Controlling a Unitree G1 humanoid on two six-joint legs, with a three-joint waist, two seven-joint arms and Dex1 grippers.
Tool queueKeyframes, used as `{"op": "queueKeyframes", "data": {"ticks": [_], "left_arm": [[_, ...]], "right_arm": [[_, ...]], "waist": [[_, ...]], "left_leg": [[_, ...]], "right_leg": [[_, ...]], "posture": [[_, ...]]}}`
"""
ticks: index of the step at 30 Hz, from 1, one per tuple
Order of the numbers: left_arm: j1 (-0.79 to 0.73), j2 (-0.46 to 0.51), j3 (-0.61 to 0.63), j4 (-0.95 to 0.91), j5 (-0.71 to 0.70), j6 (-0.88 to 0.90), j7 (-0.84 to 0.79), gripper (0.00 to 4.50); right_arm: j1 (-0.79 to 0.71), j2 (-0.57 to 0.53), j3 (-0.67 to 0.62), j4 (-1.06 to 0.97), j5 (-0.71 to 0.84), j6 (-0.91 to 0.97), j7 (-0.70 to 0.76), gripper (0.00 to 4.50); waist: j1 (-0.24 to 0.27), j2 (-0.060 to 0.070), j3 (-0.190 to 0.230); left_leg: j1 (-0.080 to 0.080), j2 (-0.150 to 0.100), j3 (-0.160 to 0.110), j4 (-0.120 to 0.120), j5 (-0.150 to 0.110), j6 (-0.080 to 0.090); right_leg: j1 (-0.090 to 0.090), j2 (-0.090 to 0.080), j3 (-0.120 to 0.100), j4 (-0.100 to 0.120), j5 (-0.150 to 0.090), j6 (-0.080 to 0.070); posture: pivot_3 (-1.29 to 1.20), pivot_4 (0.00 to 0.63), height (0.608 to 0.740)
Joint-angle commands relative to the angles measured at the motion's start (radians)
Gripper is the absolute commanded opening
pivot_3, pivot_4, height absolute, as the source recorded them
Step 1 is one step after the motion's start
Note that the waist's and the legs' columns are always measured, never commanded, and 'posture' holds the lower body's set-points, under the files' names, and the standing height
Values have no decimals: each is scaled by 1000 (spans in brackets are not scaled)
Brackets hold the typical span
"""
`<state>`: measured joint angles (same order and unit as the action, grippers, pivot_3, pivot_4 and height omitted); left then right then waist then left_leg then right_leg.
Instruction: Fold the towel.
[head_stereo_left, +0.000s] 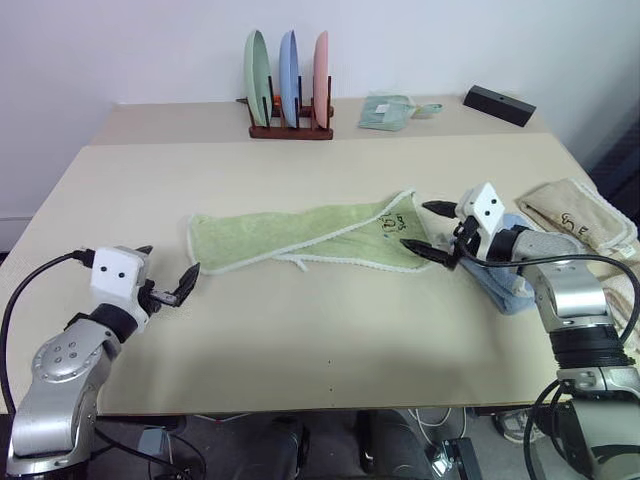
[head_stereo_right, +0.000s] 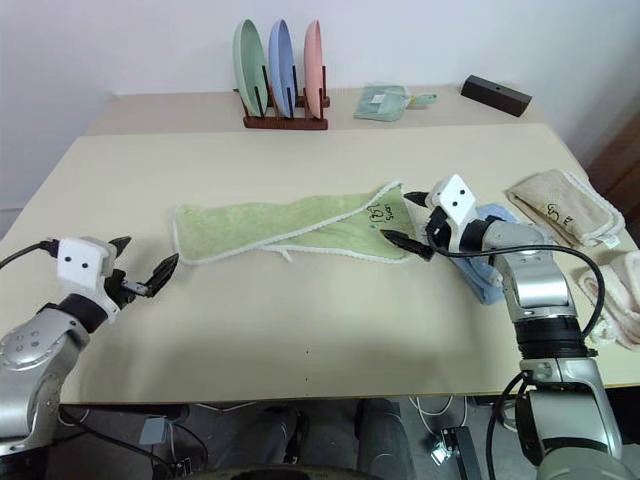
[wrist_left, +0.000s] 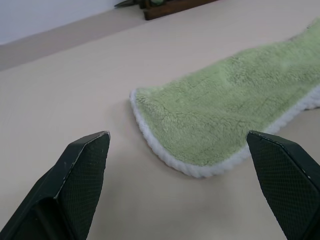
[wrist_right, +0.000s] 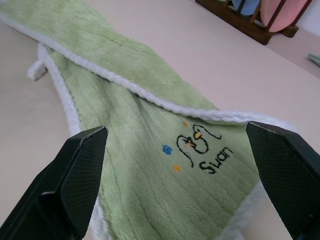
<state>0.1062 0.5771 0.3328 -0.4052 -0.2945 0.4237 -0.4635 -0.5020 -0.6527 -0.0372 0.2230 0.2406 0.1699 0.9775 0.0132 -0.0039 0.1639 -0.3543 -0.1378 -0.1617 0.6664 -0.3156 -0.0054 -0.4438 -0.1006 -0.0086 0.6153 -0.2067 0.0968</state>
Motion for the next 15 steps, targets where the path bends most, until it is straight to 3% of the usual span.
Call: {"op": "queueKeyframes", "data": {"ticks": [1, 6, 15], "left_arm": [[-31, 52, -47, 42, 31, -20, -58, 4454], [-165, 160, -180, 242, 153, -85, -129, 4454], [-332, 175, -323, 469, 229, -175, -240, 4454]], "right_arm": [[8, 0, -13, -66, 12, 2, -12, 4500], [55, -4, -27, -124, 21, 30, -29, 4500], [83, 7, -33, -154, 25, 36, -68, 4500]], "waist": [[0, 0, 0], [2, 0, 0], [-1, 0, 0]], "left_leg": [[0, 0, 0, 0, 0, 0], [0, 0, 0, 0, 0, 0], [0, 0, 0, 0, 0, 0]], "right_leg": [[0, 0, 0, 0, 0, 0], [0, 0, 0, 0, 0, 0], [-1, 0, 0, 0, 0, 0]], "posture": [[0, 150, 733], [0, 150, 733], [0, 150, 733]]}}
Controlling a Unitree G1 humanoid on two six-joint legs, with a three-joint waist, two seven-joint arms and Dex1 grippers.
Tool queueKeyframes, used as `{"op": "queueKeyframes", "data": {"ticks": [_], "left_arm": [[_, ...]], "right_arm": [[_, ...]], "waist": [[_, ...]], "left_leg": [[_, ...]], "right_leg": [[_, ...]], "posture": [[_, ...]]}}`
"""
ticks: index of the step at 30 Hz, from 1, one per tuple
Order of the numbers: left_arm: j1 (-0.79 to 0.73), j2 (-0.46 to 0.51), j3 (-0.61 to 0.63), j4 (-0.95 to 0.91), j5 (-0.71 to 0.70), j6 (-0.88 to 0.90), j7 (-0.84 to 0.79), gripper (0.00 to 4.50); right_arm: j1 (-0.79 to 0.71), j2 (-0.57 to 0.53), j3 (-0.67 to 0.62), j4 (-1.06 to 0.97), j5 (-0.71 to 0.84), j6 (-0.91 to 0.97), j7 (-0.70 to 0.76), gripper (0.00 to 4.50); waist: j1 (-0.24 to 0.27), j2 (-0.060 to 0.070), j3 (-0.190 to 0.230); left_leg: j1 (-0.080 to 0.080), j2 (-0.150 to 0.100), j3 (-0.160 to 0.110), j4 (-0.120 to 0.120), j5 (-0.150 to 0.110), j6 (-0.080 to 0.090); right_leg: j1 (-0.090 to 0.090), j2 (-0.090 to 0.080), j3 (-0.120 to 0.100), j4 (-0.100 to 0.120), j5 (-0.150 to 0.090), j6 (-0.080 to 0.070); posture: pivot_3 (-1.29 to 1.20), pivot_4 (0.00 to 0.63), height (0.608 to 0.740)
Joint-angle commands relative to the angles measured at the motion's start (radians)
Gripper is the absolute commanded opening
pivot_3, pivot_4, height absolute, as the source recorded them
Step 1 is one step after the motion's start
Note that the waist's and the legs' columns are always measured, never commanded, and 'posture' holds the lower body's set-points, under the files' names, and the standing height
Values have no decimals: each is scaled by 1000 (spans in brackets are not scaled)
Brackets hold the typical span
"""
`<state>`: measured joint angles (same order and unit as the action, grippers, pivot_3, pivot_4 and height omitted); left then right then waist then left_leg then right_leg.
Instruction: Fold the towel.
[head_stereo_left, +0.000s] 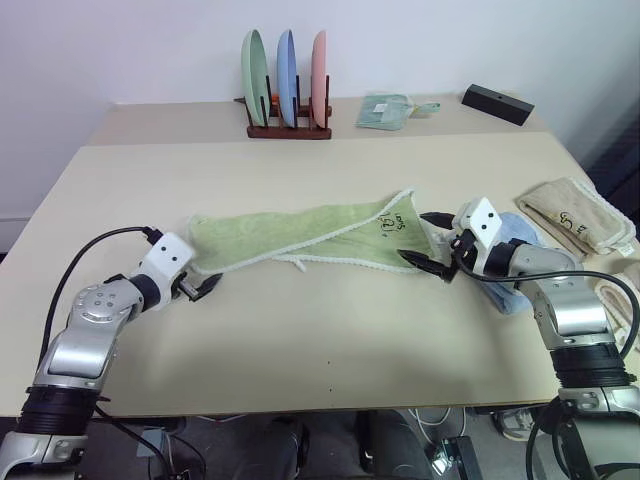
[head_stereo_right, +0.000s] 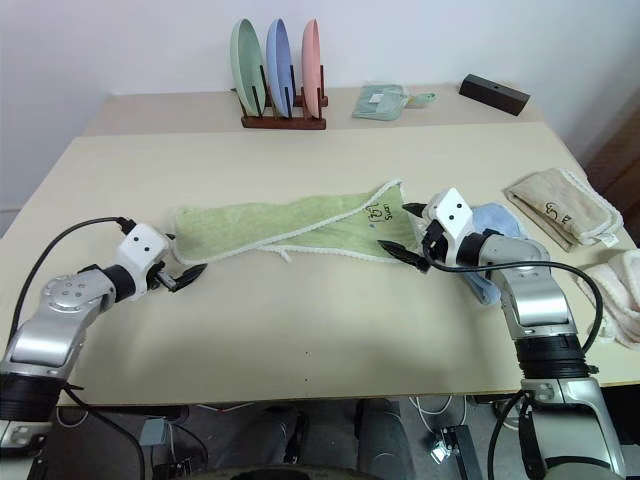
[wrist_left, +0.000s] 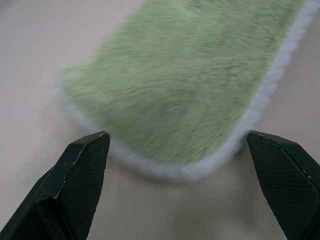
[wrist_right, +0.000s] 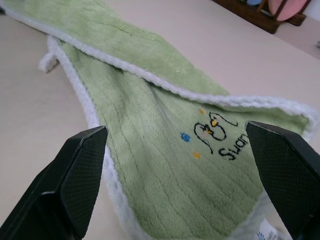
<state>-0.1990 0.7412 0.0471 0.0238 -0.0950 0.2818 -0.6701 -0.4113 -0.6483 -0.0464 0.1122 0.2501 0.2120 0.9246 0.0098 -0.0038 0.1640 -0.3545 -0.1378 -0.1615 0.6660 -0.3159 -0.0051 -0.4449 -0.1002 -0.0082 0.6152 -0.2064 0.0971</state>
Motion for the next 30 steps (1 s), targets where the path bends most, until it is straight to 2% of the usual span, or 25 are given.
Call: {"op": "queueKeyframes", "data": {"ticks": [1, 4, 7, 14, 18, 21, 30], "left_arm": [[-47, 8, -58, 63, 42, -41, -47, 4454], [-102, -11, -97, 136, 59, -61, -79, 4454], [-141, -29, -95, 204, 73, -97, -64, 3593], [-191, -55, -68, 296, 83, -181, -35, 109], [-169, -46, -44, 273, 79, -201, -18, 37], [-118, -30, 10, 185, 51, -214, -2, 37], [228, 5, 208, -200, -56, -116, -14, 37]], "right_arm": [[-9, 4, -26, -39, 16, -10, -19, 4500], [-5, 12, -24, -36, 13, -20, -32, 4500], [0, 22, -19, -49, 13, -18, -48, 4500], [23, 37, -22, -91, 15, -5, -77, 4500], [11, 32, -11, -95, 2, -13, -80, 4500], [-29, 20, 23, -72, -57, -54, -89, 4500], [-277, -23, 240, 266, -451, -444, -200, 4500]], "waist": [[3, 0, 0], [11, 1, -1], [12, 1, -1], [1, 1, -1], [1, 1, -1], [-3, 1, -1], [-21, 1, 0]], "left_leg": [[0, 0, 0, 0, 0, 0], [0, -1, 0, 0, 0, 0], [1, -1, 0, 0, 0, 0], [1, -1, 0, 0, 0, 0], [0, -1, 0, 0, 0, 0], [0, -1, 0, 0, 0, 0], [-1, 2, 4, -1, 0, 0]], "right_leg": [[0, 0, 0, 0, 0, 0], [1, 0, 0, 0, 1, 1], [2, -1, 0, 0, 1, 1], [1, -1, 0, 1, 1, 1], [0, 0, 0, 1, 1, 1], [0, 0, 1, 1, 1, 1], [-3, 2, 3, 0, 1, 1]], "posture": [[0, 150, 733], [0, 150, 733], [0, 150, 733], [0, 150, 733], [0, 150, 733], [0, 150, 733], [0, 150, 733]]}}
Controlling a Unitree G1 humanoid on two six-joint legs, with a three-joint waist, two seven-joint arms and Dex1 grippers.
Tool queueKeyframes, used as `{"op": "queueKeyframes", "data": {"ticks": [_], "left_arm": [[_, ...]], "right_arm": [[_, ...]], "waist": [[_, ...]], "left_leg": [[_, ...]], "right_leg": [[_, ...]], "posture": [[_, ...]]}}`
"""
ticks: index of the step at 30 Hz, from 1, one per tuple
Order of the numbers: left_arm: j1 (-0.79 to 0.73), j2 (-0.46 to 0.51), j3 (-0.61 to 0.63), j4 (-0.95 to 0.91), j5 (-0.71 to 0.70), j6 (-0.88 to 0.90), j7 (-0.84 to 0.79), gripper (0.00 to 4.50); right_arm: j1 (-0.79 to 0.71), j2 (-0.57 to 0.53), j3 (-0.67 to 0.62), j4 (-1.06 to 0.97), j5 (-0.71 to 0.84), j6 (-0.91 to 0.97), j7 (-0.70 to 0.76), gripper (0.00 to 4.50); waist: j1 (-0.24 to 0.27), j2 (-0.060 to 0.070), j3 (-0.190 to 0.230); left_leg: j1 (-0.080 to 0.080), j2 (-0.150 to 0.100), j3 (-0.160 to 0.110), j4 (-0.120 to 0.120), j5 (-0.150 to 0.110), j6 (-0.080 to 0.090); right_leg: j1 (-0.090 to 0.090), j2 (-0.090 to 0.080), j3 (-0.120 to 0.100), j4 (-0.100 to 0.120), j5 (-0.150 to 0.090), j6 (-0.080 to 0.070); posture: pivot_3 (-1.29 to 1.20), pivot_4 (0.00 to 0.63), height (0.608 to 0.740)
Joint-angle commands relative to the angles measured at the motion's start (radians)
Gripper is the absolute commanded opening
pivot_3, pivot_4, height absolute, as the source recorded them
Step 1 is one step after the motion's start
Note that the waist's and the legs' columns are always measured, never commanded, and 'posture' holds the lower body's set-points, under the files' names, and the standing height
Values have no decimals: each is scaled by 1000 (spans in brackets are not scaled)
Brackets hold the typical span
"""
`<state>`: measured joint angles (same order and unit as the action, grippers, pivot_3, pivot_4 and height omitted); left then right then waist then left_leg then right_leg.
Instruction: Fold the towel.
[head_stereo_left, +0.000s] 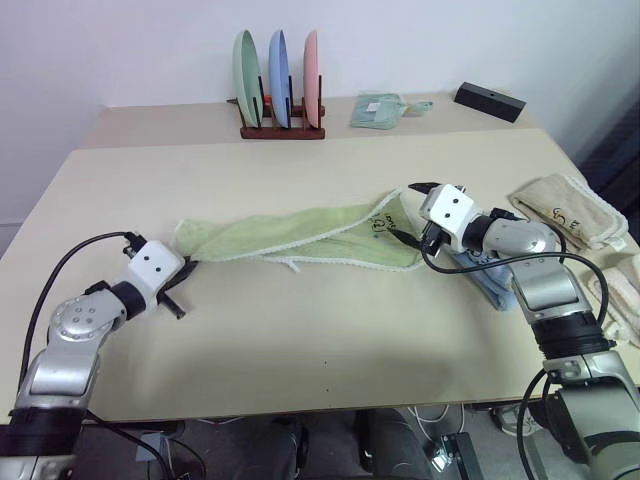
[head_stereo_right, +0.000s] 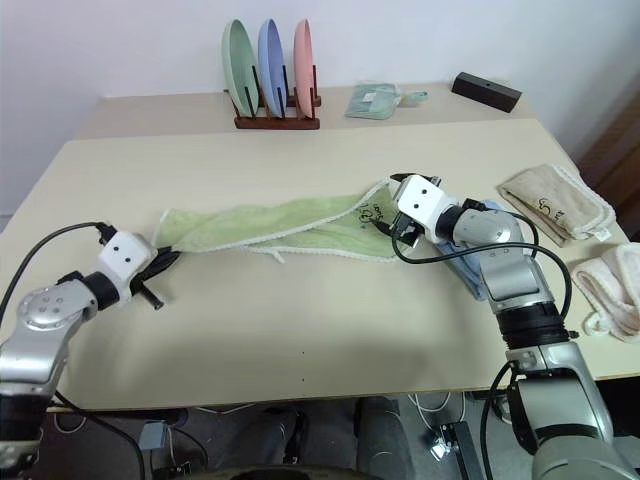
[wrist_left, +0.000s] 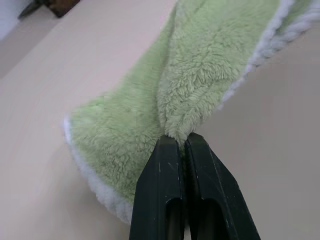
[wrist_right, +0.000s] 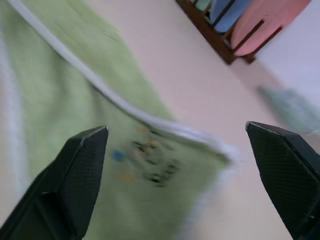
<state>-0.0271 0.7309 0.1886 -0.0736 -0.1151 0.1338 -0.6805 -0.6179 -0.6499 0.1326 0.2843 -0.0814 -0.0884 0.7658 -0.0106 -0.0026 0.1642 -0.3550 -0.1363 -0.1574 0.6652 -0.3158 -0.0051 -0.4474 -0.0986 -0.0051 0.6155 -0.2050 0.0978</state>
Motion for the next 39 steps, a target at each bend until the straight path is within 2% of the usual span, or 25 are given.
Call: {"op": "queueKeyframes", "data": {"ticks": [1, 5, 11, 14, 19, 23, 28, 32, 36, 39], "left_arm": [[84, 15, 80, -129, -43, 45, -4, 37], [149, 8, 100, -173, -44, 68, 6, 37], [166, -5, 84, -176, -32, 67, 17, 37], [161, -11, 76, -165, -35, 59, 15, 37], [158, -21, 66, -154, -34, 45, 12, 37], [181, -33, 73, -157, -31, 36, 20, 0], [218, -38, 87, -174, -34, 30, 23, 0], [220, -37, 115, -175, -54, 40, 29, 0], [201, -30, 151, -164, -86, 54, 27, 0], [160, -24, 169, -148, -109, 66, 27, 0]], "right_arm": [[-104, -25, 86, 151, -163, -198, -61, 4500], [-230, -17, 185, 370, -308, -385, -145, 4500], [-459, 58, 368, 684, -575, -564, -411, 4500], [-535, 104, 450, 801, -677, -592, -522, 4500], [-609, 180, 520, 945, -759, -549, -658, 4500], [-629, 196, 541, 997, -787, -499, -727, 2537], [-633, 165, 537, 998, -778, -506, -737, 22], [-630, 105, 502, 956, -733, -574, -697, 22], [-584, 13, 431, 862, -616, -704, -538, 22], [-532, -41, 366, 759, -520, -720, -424, 22]], "waist": [[-1, 0, 0], [0, 0, 0], [-6, 0, 0], [-7, 0, 0], [-7, 0, 0], [-7, 0, 0], [-9, 0, 0], [-10, 0, 0], [-10, 0, 0], [-7, 0, 0]], "left_leg": [[0, 0, 1, 0, 0, 0], [0, 0, 2, 0, 0, 0], [0, 2, 6, -1, 0, 0], [-1, 4, 11, -2, 0, 0], [-1, 4, 16, -3, 0, 0], [-1, 5, 19, -3, 0, -1], [-1, 7, 21, -3, -1, -2], [-1, 7, 22, -3, -1, -2], [-1, 7, 22, -3, -2, -2], [0, 8, 22, -2, -2, -1]], "right_leg": [[0, 0, 0, 0, 0, 0], [0, 1, 1, 0, 0, 0], [-3, 2, 3, 1, 1, -1], [-8, 3, 6, 3, 1, -2], [-12, 5, 14, 5, 1, -2], [-13, 9, 18, 7, 1, -2], [-15, 11, 21, 8, 1, -2], [-15, 11, 21, 9, 1, -3], [-15, 11, 21, 8, 1, -2], [-14, 11, 21, 8, 1, -2]], "posture": [[0, 150, 733], [0, 150, 733], [0, 150, 733], [0, 150, 733], [0, 150, 733], [0, 150, 733], [0, 150, 733], [0, 150, 733], [0, 150, 733], [0, 150, 733]]}}
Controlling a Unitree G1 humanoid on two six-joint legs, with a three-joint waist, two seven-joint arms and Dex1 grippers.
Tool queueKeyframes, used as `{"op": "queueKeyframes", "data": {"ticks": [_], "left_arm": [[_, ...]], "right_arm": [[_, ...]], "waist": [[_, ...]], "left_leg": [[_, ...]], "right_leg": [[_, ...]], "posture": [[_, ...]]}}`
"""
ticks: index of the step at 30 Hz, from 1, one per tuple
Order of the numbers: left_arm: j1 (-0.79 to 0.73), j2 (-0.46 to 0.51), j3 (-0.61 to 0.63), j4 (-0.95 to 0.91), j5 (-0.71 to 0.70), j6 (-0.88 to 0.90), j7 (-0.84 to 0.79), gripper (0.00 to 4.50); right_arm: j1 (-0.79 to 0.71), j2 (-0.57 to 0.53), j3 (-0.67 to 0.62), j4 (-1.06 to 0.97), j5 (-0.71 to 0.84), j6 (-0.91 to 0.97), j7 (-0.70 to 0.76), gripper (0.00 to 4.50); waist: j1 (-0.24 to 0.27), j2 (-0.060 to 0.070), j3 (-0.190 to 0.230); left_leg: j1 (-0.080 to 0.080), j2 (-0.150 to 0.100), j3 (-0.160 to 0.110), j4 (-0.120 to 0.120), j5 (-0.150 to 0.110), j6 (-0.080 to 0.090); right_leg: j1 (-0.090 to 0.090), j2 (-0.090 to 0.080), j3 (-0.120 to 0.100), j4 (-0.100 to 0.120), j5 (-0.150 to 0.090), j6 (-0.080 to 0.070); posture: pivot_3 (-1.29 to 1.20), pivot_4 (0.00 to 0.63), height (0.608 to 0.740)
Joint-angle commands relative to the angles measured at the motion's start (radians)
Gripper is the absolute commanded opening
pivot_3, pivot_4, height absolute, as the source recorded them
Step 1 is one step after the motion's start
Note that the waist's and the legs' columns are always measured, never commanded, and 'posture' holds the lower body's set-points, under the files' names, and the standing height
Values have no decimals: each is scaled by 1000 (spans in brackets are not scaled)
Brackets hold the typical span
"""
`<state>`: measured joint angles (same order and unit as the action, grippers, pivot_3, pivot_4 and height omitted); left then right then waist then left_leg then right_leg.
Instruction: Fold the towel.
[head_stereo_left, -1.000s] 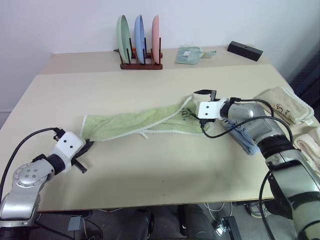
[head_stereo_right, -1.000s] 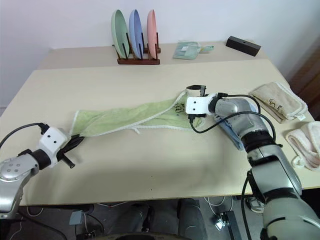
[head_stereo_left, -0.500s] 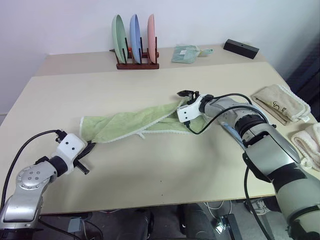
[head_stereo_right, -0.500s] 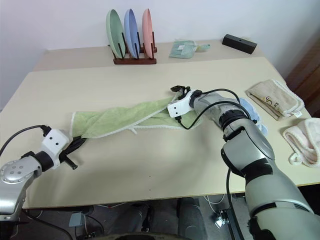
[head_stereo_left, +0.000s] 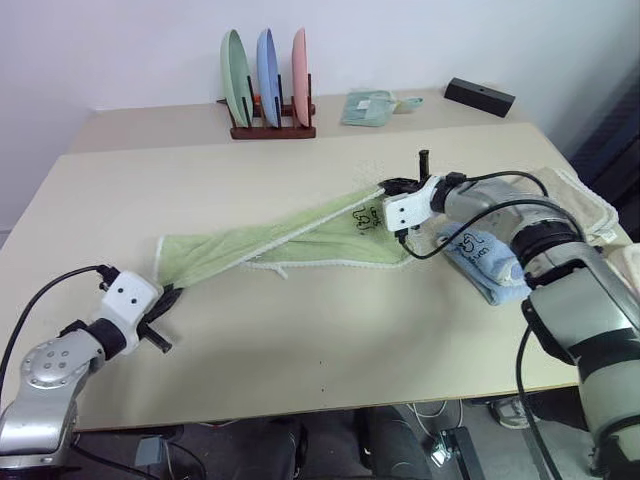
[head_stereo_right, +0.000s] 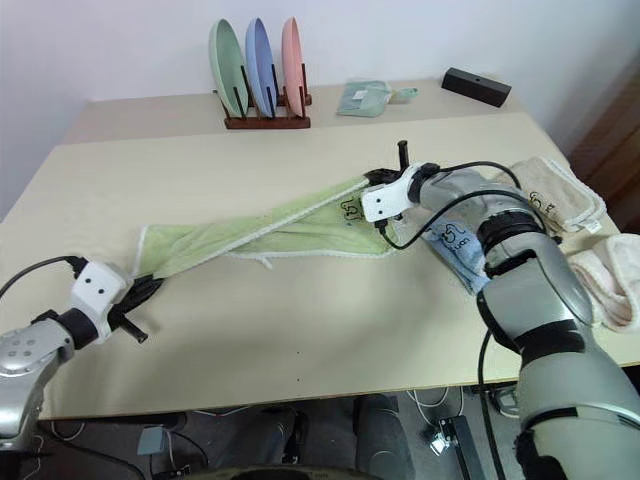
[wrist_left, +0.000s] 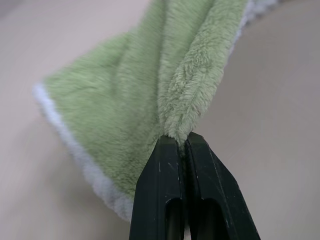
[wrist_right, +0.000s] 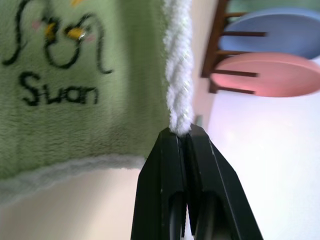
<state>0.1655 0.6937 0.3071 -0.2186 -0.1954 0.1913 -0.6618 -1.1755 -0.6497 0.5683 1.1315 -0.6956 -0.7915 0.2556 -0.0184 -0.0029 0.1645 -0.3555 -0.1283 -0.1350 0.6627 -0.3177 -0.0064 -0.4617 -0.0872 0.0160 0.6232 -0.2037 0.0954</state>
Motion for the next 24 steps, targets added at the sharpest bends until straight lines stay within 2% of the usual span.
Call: {"op": "queueKeyframes", "data": {"ticks": [1, 4, 7, 10, 13, 16, 18, 20, 24], "left_arm": [[-55, 14, 55, 7, -38, 12, 9, 0], [-204, 18, 43, 77, -36, 23, 41, 0], [-430, 27, 4, 215, 12, 9, 100, 0], [-739, 37, -30, 453, 78, -55, 189, 0], [-982, 54, -40, 669, 125, -145, 279, 0], [-1160, 83, -28, 824, 121, -212, 301, 0], [-1164, 102, -35, 836, 108, -222, 255, 0], [-1092, 124, -29, 777, 74, -189, 185, 0], [-708, 158, 5, 455, -27, -57, 11, 0]], "right_arm": [[38, -52, -86, -120, 110, -4, 106, 22], [30, -70, -125, -168, 114, 61, 99, 22], [-37, -61, -133, -135, 75, 127, 27, 22], [-159, -48, -126, -75, 25, 204, -99, 22], [-256, -40, -128, -36, 9, 237, -190, 22], [-311, -45, -148, -38, 40, 204, -198, 22], [-303, -50, -166, -53, 75, 172, -151, 22], [-251, -65, -189, -100, 140, 124, -52, 22], [-4, -114, -233, -335, 353, 105, 275, 22]], "waist": [[1, 0, 0], [2, 0, 0], [5, -1, 0], [5, -1, 1], [-1, -2, 1], [-13, -3, 0], [-29, -2, -1], [-39, -2, -1], [-55, -2, -1]], "left_leg": [[0, 0, 0, 0, 0, 0], [0, 0, 0, 1, 0, 0], [0, 1, 0, 2, 0, 0], [-1, 1, 1, 2, 0, -1], [-4, 1, 2, 2, 0, -2], [-10, 1, 2, 2, 0, -2], [-16, 1, 2, 3, 0, -2], [-15, 1, 3, 3, 0, -2], [-15, 2, 2, 2, -1, -2]], "right_leg": [[0, 0, 0, 0, 0, 0], [0, 0, 0, 0, 0, 0], [0, 0, 0, 1, 1, -2], [-2, 0, -1, 2, 2, -2], [-6, -1, -1, 3, 2, -2], [-12, 0, 0, 5, 2, -2], [-17, -1, 0, 6, 2, -2], [-17, -1, -1, 5, 2, -1], [-17, 0, 0, 5, 2, -1]], "posture": [[0, 150, 733], [0, 150, 733], [0, 150, 733], [0, 150, 733], [0, 150, 733], [0, 150, 733], [0, 150, 733], [0, 150, 733], [0, 150, 733]]}}
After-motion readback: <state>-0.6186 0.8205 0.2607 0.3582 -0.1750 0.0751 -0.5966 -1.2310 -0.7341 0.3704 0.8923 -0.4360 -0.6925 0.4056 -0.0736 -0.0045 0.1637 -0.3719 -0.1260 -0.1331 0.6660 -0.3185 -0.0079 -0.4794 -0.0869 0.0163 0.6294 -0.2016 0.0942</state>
